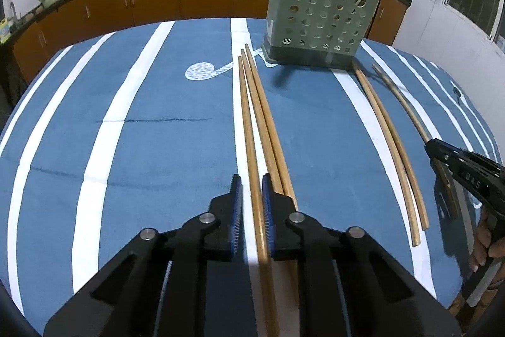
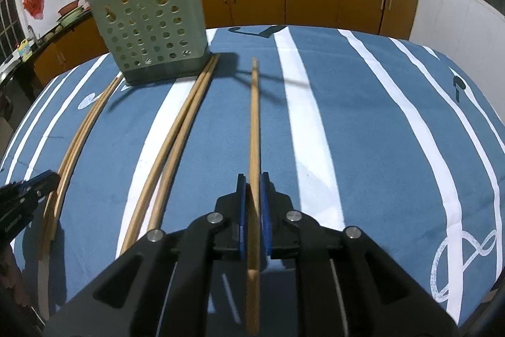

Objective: Organize utensils
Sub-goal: 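Grasp a third chopstick with the right tool while the left tool closes on another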

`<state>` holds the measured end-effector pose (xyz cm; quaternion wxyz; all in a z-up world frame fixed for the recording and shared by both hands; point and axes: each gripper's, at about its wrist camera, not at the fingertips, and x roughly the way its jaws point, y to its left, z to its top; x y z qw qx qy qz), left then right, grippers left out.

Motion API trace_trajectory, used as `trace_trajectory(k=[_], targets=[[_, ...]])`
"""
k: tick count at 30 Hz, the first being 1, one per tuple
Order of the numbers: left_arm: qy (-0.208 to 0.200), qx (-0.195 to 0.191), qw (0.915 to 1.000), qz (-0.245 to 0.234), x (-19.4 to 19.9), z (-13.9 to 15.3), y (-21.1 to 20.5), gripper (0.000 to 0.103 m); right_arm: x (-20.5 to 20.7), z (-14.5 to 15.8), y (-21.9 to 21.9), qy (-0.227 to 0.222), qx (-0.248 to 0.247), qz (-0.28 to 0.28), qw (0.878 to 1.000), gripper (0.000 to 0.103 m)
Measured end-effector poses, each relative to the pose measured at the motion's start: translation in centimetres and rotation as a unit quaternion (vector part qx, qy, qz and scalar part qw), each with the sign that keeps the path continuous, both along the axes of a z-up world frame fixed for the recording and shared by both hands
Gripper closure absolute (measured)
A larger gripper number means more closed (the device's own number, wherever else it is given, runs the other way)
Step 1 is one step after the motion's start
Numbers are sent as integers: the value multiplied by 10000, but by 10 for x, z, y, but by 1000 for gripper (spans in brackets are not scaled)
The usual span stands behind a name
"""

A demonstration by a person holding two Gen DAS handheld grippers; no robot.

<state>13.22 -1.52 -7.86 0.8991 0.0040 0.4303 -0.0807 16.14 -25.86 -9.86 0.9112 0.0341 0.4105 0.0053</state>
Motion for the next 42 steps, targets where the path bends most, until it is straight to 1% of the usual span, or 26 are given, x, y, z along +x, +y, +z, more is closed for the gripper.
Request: trace_trajectory(k=[3, 6, 10, 15, 21, 32, 40, 42], targets=[[2, 23, 10000, 19, 6, 0, 1, 95, 1, 0, 9, -13, -37, 179, 9998, 94], [7, 67, 9998, 186, 15, 1, 13, 95, 4, 0, 13, -25, -112, 209, 9997, 94], [4, 148, 9987, 484, 27, 2, 33, 95, 15, 1, 2, -37, -143, -53, 9999, 94], [6, 63, 9970, 771, 38, 2, 56, 95, 27, 1, -15, -58, -242, -386, 9989, 94], [-43, 90, 9967, 810, 44, 1, 62, 95, 31, 0, -28, -43, -186, -561, 9982, 94], [-39, -41, 9966, 823, 45, 1, 64, 94, 32, 0, -28, -40, -187, -557, 9983, 93], [-37, -57, 9966, 825, 45, 1, 64, 94, 34, -1, -27, -39, -175, -545, 9984, 93], [-37, -58, 9966, 825, 45, 1, 64, 94, 34, -2, -27, -41, -168, -525, 9985, 91]])
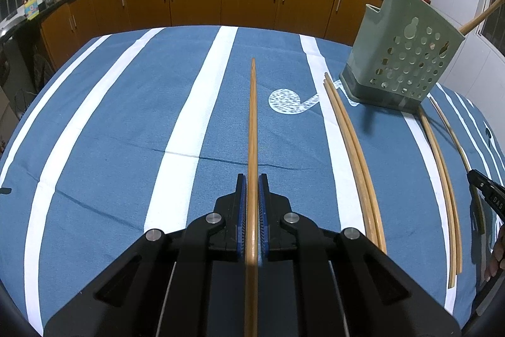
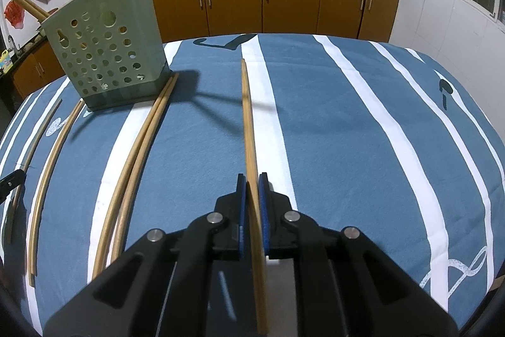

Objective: Organize utensils
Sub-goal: 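Grasp a third chopstick with the right tool while the left tool closes on another, then lift the held chopstick with the left tool while the right tool lifts its own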

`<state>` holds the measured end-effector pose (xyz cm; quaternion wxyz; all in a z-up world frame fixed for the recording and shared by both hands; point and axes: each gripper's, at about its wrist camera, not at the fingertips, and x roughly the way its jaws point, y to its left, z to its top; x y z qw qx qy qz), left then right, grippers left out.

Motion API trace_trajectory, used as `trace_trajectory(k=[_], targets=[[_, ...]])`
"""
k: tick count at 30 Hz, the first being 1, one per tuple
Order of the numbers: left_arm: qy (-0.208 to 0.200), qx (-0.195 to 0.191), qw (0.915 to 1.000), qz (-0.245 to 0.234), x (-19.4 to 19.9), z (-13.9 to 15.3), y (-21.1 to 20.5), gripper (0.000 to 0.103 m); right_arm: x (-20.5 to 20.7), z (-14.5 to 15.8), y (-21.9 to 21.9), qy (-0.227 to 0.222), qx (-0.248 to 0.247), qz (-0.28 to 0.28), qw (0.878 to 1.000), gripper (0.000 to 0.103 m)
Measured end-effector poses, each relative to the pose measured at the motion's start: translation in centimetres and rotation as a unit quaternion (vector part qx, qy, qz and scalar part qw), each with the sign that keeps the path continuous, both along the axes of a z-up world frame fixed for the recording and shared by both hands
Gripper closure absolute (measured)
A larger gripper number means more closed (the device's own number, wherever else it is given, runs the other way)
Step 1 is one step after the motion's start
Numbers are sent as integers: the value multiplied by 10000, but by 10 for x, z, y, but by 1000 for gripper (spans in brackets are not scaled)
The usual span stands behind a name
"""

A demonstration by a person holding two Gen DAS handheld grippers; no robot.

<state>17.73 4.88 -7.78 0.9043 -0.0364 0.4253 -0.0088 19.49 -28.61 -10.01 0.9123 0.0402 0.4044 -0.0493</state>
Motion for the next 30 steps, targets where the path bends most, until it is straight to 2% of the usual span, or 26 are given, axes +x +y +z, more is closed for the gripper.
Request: trace_trajectory(k=[19, 21, 26, 30], targets=[[2, -2, 10000, 4, 0, 0, -1, 94, -1, 0, 1, -2, 46, 47, 10000, 91], [0, -10, 10000, 2, 0, 0, 0, 94, -2, 0, 2, -2, 51, 83, 10000, 93], [16, 195, 9998, -60, -4, 0, -4, 93, -5, 0, 5, 3, 74, 167, 9998, 93], [15, 196, 9998, -85, -9, 0, -4, 94, -5, 0, 5, 3, 93, 172, 9998, 93]])
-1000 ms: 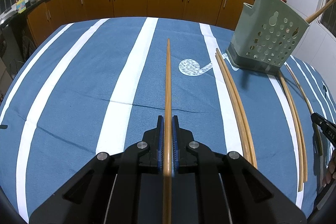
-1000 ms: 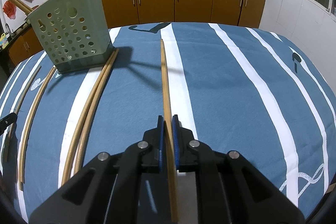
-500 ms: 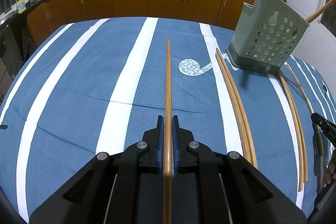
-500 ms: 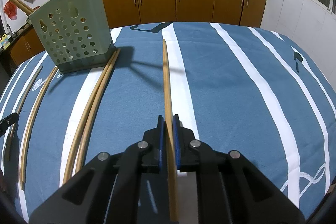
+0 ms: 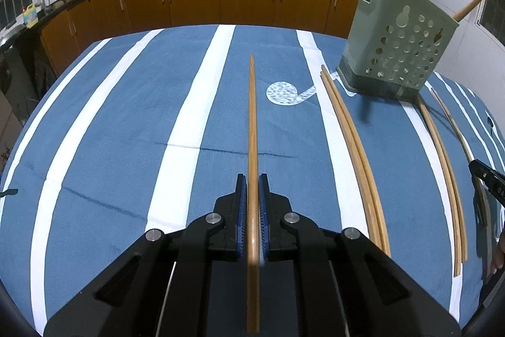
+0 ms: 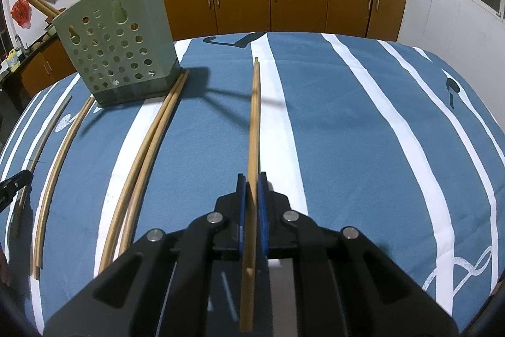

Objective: Organize utensils
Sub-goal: 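Lift the held chopstick with the left tool while the right tool lifts its own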

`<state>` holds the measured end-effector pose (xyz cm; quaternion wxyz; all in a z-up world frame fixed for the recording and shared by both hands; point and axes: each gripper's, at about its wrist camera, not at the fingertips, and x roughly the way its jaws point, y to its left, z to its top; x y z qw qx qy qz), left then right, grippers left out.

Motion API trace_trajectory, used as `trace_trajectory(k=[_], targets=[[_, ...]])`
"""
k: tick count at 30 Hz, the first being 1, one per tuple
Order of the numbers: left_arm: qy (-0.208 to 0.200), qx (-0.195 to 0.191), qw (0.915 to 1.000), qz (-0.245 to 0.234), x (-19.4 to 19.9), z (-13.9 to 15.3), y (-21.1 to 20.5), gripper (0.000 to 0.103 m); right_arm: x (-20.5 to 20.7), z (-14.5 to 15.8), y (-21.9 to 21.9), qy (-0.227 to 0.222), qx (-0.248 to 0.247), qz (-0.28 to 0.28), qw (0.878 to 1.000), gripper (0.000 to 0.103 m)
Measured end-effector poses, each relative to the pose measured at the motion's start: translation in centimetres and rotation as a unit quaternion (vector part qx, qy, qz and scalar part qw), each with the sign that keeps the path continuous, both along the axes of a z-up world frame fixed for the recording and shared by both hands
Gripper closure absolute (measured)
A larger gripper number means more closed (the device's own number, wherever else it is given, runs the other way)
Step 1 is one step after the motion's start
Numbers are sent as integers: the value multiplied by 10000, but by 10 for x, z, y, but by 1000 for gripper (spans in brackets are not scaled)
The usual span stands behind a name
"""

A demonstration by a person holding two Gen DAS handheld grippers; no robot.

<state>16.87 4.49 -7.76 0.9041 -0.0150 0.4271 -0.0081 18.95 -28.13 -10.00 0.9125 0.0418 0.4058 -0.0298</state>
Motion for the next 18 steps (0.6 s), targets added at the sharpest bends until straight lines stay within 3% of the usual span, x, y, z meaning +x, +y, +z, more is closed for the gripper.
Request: trace_trajectory(k=[14, 18], targets=[[11, -95, 10000, -23, -1, 0, 2, 95, 0, 2, -1, 10, -57, 28, 10000, 95], [-97, -217, 9997, 27, -2, 14, 8, 95, -8, 25, -5, -350, -47, -6, 9994, 95]])
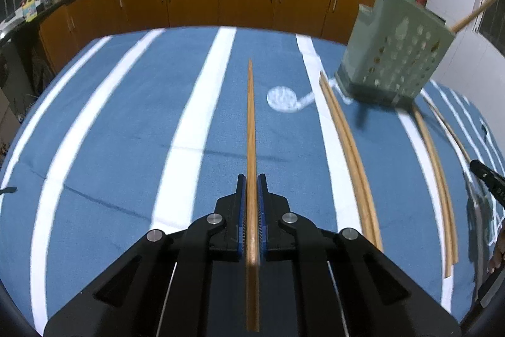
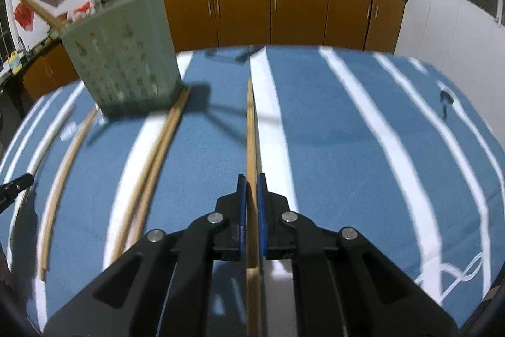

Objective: Organize utensils
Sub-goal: 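Lift the held chopstick with the left tool while the right tool lifts its own, then lower both held chopsticks upright into the green holder and open both tools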

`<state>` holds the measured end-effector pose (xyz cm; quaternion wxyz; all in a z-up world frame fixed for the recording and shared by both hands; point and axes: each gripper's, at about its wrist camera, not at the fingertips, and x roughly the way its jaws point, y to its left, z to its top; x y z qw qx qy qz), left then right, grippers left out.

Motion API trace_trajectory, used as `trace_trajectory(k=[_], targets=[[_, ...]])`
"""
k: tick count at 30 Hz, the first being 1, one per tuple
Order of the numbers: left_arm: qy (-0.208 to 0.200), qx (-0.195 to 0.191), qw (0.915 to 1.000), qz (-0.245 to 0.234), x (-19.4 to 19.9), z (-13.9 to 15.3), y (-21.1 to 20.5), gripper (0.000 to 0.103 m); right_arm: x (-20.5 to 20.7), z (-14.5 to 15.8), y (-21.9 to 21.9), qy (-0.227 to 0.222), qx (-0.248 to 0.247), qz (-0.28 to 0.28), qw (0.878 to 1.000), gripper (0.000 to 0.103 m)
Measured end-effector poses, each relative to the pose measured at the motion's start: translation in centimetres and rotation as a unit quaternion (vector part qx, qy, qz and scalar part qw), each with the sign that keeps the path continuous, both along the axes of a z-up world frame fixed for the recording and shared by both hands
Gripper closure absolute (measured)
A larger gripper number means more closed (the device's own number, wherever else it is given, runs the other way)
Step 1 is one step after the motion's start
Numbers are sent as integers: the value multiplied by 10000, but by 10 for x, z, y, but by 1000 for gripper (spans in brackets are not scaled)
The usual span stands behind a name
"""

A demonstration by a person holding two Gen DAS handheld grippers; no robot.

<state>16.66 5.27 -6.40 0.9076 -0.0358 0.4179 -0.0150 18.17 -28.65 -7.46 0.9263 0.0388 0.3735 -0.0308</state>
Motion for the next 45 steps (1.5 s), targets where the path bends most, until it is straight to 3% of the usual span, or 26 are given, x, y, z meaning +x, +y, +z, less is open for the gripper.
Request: trace_trajectory(k=[10, 21, 25, 33, 40, 45], targets=[[-1048, -417, 9936, 80, -13, 79, 12, 96, -21, 81, -5, -1201, 32, -77, 9927, 95], [-1538, -541, 9865, -148, -12, 122, 2, 96, -30, 115, -1, -1623, 175, 56, 9866, 95], [-1813, -570, 9811, -349, -15, 148, -10, 96, -37, 147, 4, -2010, 401, 247, 9784, 95], [-2535, -621, 9620, -800, -21, 204, -45, 96, -46, 208, 27, -2798, 637, 723, 9552, 95], [-3066, -683, 9457, -836, -1, 230, -70, 96, -25, 230, 51, -3156, 512, 857, 9436, 95], [-3079, -701, 9459, -750, 21, 220, -80, 96, 3, 219, 63, -3029, 315, 886, 9484, 95]])
